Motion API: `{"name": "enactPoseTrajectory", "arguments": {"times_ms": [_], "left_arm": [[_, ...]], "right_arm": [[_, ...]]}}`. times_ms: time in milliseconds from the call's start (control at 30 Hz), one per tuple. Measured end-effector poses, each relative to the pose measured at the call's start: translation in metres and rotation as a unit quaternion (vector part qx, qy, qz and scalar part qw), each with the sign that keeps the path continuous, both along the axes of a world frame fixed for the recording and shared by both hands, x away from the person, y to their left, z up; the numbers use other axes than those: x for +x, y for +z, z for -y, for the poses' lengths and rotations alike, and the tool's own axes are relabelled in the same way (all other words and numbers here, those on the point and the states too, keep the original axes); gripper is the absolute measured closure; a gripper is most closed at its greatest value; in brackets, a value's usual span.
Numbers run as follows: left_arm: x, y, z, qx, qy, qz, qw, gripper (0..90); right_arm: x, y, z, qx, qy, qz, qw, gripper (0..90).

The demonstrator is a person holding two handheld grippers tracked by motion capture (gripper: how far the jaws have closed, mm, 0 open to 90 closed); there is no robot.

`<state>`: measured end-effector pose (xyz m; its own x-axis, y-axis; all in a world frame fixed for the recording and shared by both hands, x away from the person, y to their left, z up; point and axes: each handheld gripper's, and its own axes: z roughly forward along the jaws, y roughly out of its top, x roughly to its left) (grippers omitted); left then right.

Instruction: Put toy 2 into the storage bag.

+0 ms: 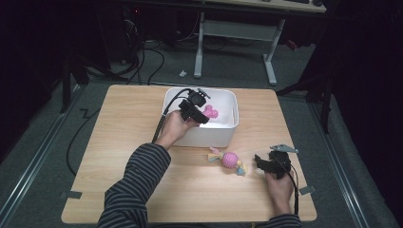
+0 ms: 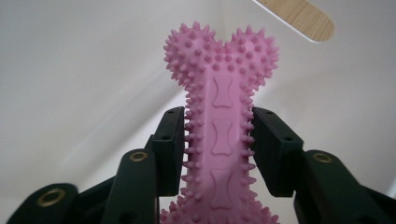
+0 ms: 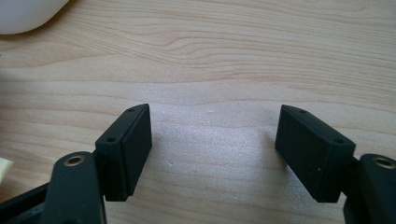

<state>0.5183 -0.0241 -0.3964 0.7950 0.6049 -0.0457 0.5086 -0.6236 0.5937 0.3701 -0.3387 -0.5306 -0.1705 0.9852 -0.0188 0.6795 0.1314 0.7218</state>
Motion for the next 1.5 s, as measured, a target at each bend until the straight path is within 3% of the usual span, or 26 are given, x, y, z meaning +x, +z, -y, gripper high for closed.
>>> {"name": "enactPoseTrajectory", "arguments": {"times_ms": [67,167,267,333,433,567,800,900,1067,1267,1433,1500], "left_arm": [[0.000,0.002,-0.002,-0.019,0.002,-0.006,0.9998,48.5],[-0.004,0.004,-0.004,-0.013,0.003,0.000,0.9999,38.7],[-0.006,0.006,-0.008,-0.017,0.000,0.006,0.9998,36.9],[-0.010,0.015,-0.015,-0.034,0.000,0.014,0.9993,35.8],[-0.015,0.022,-0.021,-0.042,0.000,0.021,0.9989,35.4],[-0.030,0.038,-0.036,-0.060,0.001,0.045,0.9972,35.0],[-0.045,0.049,-0.057,-0.061,0.013,0.067,0.9958,34.4],[-0.055,0.053,-0.074,-0.066,0.024,0.080,0.9943,34.4],[-0.066,0.051,-0.093,-0.076,0.034,0.088,0.9926,34.2],[-0.081,0.047,-0.110,-0.089,0.041,0.085,0.9916,31.9],[-0.093,0.040,-0.123,-0.082,0.056,0.083,0.9916,31.1],[-0.097,0.037,-0.129,-0.093,0.059,0.080,0.9907,30.8]], "right_arm": [[0.000,0.000,0.000,0.000,0.000,0.000,1.0000,27.5],[0.000,0.000,0.000,0.000,-0.001,-0.001,1.0000,27.6],[0.000,0.000,0.000,0.000,-0.001,0.000,1.0000,27.6],[0.000,0.000,0.000,0.000,-0.002,-0.001,1.0000,27.6],[-0.001,0.000,0.000,-0.001,-0.001,-0.001,1.0000,27.7],[-0.001,0.000,0.000,-0.001,-0.001,-0.002,1.0000,27.7],[-0.001,0.000,0.000,0.000,0.000,-0.001,1.0000,27.7],[-0.001,0.000,0.000,0.000,0.001,-0.001,1.0000,27.7],[-0.001,0.000,0.000,-0.001,0.001,-0.001,1.0000,27.7],[-0.002,0.000,0.000,0.000,0.000,-0.001,1.0000,27.7],[-0.002,0.000,0.000,0.000,0.000,-0.001,1.0000,27.7],[-0.001,0.000,0.000,-0.001,0.000,-0.001,1.0000,27.7]]}}
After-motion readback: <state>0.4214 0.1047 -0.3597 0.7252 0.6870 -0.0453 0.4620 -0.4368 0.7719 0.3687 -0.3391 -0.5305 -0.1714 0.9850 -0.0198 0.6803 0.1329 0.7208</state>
